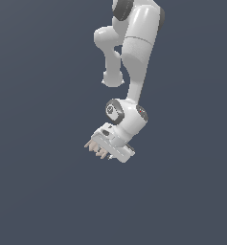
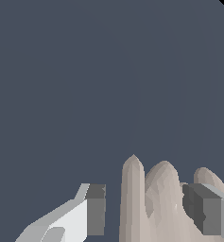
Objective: Pick up the object and move it to a goal position.
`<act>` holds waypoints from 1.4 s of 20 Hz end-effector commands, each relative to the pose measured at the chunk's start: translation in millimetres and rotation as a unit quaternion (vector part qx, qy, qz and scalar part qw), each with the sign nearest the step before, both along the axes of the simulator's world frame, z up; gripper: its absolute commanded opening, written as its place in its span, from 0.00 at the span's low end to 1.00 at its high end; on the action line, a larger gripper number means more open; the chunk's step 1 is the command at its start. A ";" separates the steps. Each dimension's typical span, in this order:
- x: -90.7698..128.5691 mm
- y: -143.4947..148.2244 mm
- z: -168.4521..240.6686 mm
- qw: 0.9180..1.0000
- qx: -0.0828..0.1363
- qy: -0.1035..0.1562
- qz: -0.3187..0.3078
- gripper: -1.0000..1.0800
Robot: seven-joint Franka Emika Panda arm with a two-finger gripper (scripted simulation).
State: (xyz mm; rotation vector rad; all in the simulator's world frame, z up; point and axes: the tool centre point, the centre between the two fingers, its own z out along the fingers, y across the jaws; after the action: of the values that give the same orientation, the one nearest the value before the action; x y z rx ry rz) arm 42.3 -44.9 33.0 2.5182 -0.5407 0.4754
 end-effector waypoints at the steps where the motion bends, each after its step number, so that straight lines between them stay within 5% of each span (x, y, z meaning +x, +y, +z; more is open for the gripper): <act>1: 0.0 -1.9 -1.3 1.000 0.000 0.000 -0.001 0.00; 17: 1.7 -4.1 14.2 1.000 0.001 -0.001 0.000 0.00; 28: 4.9 -25.1 97.1 1.000 0.002 0.000 -0.001 0.00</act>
State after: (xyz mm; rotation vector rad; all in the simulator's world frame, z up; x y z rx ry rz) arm 46.5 -65.9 114.2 2.5204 -0.5426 0.4746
